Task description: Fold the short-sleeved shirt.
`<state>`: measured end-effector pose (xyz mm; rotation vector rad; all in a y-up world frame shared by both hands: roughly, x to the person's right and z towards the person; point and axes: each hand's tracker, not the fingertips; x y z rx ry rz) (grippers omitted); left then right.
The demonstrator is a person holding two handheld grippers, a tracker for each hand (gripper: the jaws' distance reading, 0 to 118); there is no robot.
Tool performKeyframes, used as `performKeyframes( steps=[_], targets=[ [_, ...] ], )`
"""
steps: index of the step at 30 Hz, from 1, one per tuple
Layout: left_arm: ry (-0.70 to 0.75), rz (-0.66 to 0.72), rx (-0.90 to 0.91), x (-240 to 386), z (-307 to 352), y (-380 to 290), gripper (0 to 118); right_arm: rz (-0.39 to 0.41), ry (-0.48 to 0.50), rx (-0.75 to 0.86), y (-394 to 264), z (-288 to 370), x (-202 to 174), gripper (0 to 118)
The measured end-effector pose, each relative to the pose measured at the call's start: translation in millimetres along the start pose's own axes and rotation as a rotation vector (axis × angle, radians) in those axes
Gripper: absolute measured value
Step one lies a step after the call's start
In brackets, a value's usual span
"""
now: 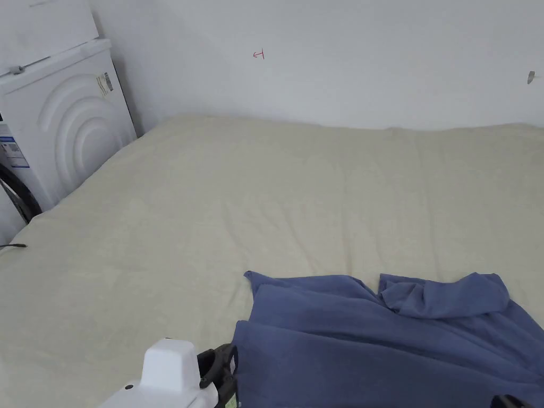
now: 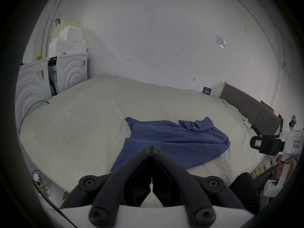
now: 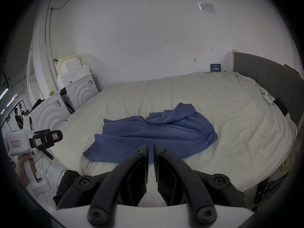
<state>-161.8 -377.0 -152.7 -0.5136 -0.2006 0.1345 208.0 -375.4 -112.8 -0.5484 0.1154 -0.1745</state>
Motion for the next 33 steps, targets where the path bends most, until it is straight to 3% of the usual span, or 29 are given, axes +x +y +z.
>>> performKeyframes(
  steps=[2, 4, 6, 8, 9, 10, 16, 21, 29, 31, 33],
  targets=[
    [-0.003, 0.003, -0.007, -4, -13, 4, 1, 0.006, 0.000, -0.008, 0, -2, 0, 7],
    [-0.022, -0.002, -0.022, -9, -32, 12, 8, 0.012, -0.002, -0.020, 0, -6, 1, 7],
    [-0.018, -0.020, -0.018, -13, -57, 24, 42, 0.014, -0.005, -0.029, 1, -8, 3, 7],
    [-0.050, -0.036, -0.020, -22, -88, 39, 89, 0.009, -0.012, -0.039, 1, -10, 6, 7],
    [-0.046, -0.038, -0.062, -25, -109, 49, 100, 0.007, -0.015, -0.044, 1, -11, 9, 7],
    [-0.044, -0.041, -0.096, -28, -127, 56, 102, 0.006, -0.020, -0.049, 0, -12, 11, 7],
    [0.006, 0.034, -0.337, -52, -256, 88, 97, -0.027, -0.069, -0.097, 0, -31, 30, 7],
    [0.071, 0.130, -0.473, -70, -325, 84, 96, -0.053, -0.101, -0.126, -3, -44, 44, 7],
    [0.110, 0.009, -0.510, -52, -355, 60, 90, -0.074, -0.135, -0.158, -7, -53, 62, 7],
    [0.144, -0.052, -0.481, -42, -350, 60, 76, -0.084, -0.139, -0.158, -8, -54, 64, 7],
    [0.134, -0.129, -0.467, -38, -343, 59, 54, -0.089, -0.136, -0.158, -8, -56, 66, 7]
  ],
)
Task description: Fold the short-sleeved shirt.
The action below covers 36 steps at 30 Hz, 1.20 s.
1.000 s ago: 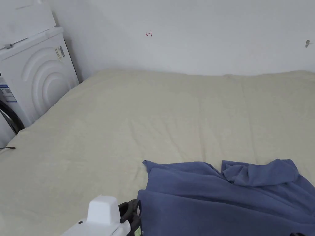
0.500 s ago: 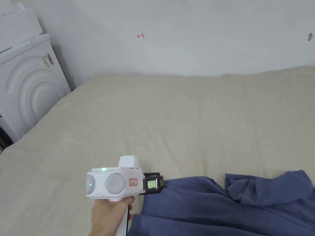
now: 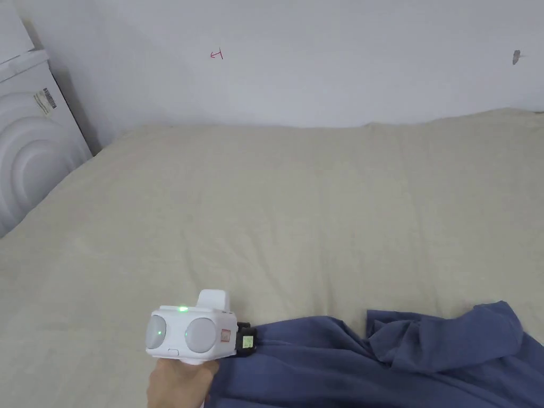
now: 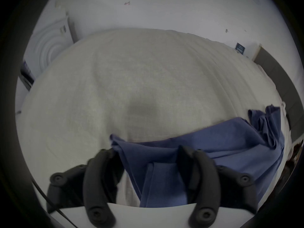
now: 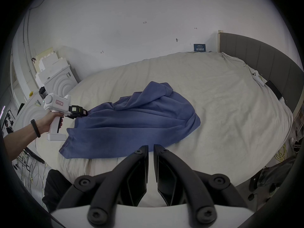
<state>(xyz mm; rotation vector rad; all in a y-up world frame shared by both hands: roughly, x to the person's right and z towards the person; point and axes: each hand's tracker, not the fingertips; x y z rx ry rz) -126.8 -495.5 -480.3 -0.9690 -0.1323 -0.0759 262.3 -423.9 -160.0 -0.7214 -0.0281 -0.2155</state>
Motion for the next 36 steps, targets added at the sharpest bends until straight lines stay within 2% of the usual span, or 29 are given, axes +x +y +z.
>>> performKeyframes(
  steps=[3, 5, 6, 8, 9, 10, 11, 12, 13, 14, 18, 20, 23, 25, 26, 28, 31, 33, 36],
  targets=[
    [0.012, -0.065, 0.004, 6, 3, 1, 21, 0.012, 0.003, -0.007, 1, -2, -1, 7],
    [-0.002, -0.107, 0.008, 15, 4, 2, 15, 0.028, 0.001, -0.004, 2, -1, -1, 7],
    [0.037, -0.151, 0.027, 22, 5, 0, 14, 0.039, 0.004, -0.001, 5, -2, -1, 7],
    [0.017, -0.237, 0.010, 29, 1, -2, 13, 0.066, 0.002, 0.010, 13, -4, 1, 11],
    [0.018, -0.252, -0.033, 31, -4, -1, 13, 0.103, 0.003, 0.024, 21, -8, 3, 18],
    [0.026, -0.256, -0.061, 31, -8, 0, 13, 0.148, 0.001, 0.035, 30, -12, 4, 33],
    [0.019, -0.240, -0.051, 28, -13, 2, 13, 0.194, -0.017, 0.052, 43, -20, 7, 60],
    [0.009, -0.225, -0.082, 25, -17, 5, 13, 0.229, -0.029, 0.066, 55, -32, 11, 81],
    [0.004, -0.211, -0.097, 23, -19, 9, 13, 0.248, -0.022, 0.059, 68, -44, 16, 96],
    [0.001, -0.186, -0.109, 22, -19, 12, 13, 0.273, -0.022, 0.018, 84, -61, 22, 100],
    [-0.009, -0.189, -0.130, 19, -18, 16, 13, 0.342, -0.053, -0.037, 139, -130, 44, 101],
    [-0.019, -0.162, -0.138, 18, -20, 17, 13, 0.352, -0.053, -0.075, 160, -164, 54, 101],
    [-0.023, -0.153, -0.142, 20, -17, 17, 13, 0.226, -0.026, -0.195, 185, -211, 67, 99],
    [-0.022, -0.171, -0.146, 21, -16, 17, 13, 0.151, -0.001, -0.208, 196, -235, 71, 92],
    [-0.020, -0.170, -0.148, 21, -16, 17, 13, 0.161, -0.007, -0.210, 201, -245, 71, 86],
    [-0.021, -0.170, -0.154, 24, -15, 18, 13, 0.173, -0.023, -0.263, 204, -268, 68, 85],
    [-0.025, -0.160, -0.154, 21, -18, 20, 13, 0.250, -0.006, -0.343, 197, -290, 61, 82],
    [-0.027, -0.155, -0.147, 20, -19, 20, 13, 0.322, -0.011, -0.371, 187, -297, 50, 66],
    [-0.030, -0.154, -0.134, 18, -19, 18, 13, 0.274, 0.021, -0.367, 181, -300, 46, 33]
  ],
)
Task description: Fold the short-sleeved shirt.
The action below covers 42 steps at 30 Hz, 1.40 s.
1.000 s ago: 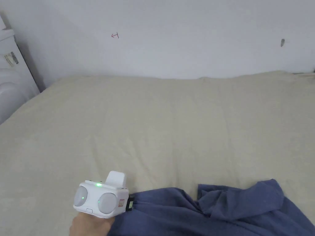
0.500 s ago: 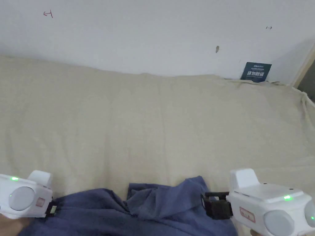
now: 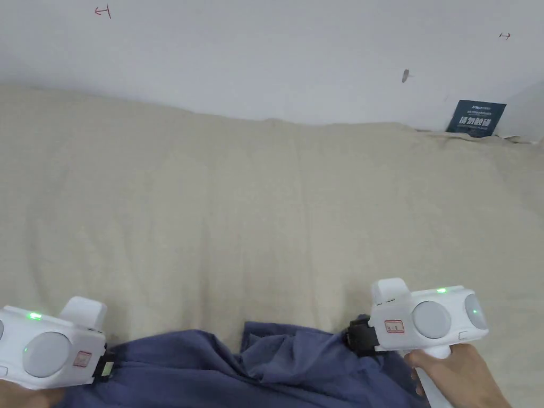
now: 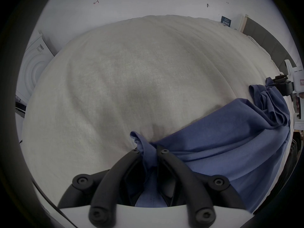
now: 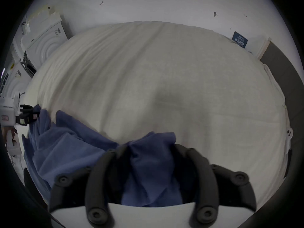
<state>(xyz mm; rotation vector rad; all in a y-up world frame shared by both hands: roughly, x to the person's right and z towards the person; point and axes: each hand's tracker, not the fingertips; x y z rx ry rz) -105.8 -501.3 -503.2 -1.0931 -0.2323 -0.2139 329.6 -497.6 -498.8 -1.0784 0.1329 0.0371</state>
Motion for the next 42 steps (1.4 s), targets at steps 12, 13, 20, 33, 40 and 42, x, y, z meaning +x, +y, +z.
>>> performKeyframes(
  steps=[12, 13, 20, 33, 40, 42],
  targets=[
    [-0.062, 0.104, 0.212, -23, 63, -22, 13, -0.119, 0.072, 0.184, -13, 86, -3, 10],
    [-0.089, 0.131, 0.257, -27, 82, -26, 13, -0.128, 0.082, 0.217, -15, 102, -3, 10],
    [-0.155, 0.082, 0.567, -28, 239, -38, 13, -0.146, 0.126, 0.493, -24, 254, -13, 9],
    [-0.005, 0.022, 0.995, -35, 497, -10, 13, -0.108, -0.008, 0.913, 14, 497, -35, 9],
    [0.082, 0.047, 1.087, -47, 559, 11, 13, -0.159, -0.129, 1.025, 47, 571, -37, 9],
    [0.089, 0.064, 1.103, -52, 567, 13, 13, -0.160, -0.139, 1.039, 54, 583, -37, 9]
  ],
)
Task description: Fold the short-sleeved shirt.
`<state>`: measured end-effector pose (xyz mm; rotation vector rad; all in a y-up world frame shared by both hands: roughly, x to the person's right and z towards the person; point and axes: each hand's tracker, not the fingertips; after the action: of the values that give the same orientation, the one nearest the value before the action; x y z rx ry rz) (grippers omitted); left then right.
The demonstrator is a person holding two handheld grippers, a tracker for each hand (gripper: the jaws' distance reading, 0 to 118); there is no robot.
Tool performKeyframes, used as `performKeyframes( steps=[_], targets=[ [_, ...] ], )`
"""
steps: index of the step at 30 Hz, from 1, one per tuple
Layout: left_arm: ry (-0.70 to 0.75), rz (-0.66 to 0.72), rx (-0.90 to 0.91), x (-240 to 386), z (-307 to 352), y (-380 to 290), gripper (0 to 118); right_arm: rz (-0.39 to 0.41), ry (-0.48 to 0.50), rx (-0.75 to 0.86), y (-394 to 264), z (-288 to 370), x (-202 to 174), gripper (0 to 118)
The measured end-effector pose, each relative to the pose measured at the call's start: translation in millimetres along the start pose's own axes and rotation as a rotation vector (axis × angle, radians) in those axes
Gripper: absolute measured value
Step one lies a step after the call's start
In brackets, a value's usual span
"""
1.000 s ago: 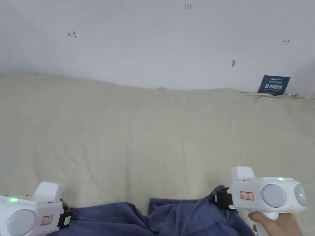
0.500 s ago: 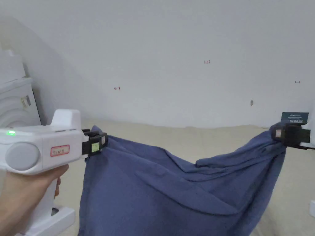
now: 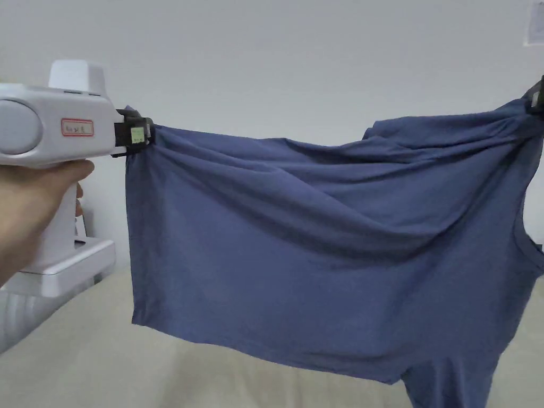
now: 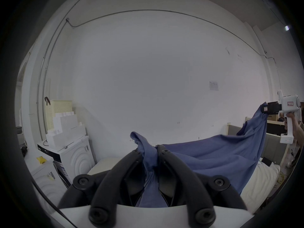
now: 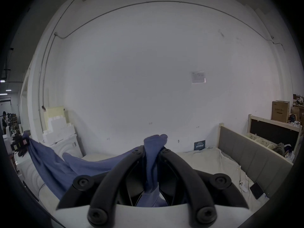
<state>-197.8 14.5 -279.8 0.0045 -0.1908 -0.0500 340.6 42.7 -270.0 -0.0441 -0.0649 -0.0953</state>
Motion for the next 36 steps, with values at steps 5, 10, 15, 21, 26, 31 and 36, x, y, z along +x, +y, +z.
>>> performKeyframes(
  steps=[5, 10, 15, 21, 26, 31, 36],
  targets=[
    [0.024, 0.025, 0.027, -11, -5, 7, 12, 0.031, -0.058, 0.026, 24, -4, -6, 9],
    [0.020, 0.021, 0.019, -9, -14, -5, 10, 0.014, -0.056, 0.045, 21, -9, -10, 9],
    [-0.006, 0.059, -0.005, -12, -28, -12, 10, 0.043, -0.072, 0.015, 12, -20, -13, 9],
    [0.007, 0.061, 0.009, -16, -37, -15, 8, 0.031, -0.097, -0.002, 0, -34, -6, 9],
    [0.014, 0.068, 0.022, -17, -47, -12, 8, 0.043, -0.105, -0.014, -5, -47, -7, 9],
    [0.029, 0.036, -0.004, -15, -74, -15, 8, 0.034, -0.104, -0.025, -10, -68, -9, 9],
    [0.042, 0.031, -0.046, -20, -118, -20, 8, 0.051, -0.110, -0.042, -18, -104, -9, 9]
  ],
)
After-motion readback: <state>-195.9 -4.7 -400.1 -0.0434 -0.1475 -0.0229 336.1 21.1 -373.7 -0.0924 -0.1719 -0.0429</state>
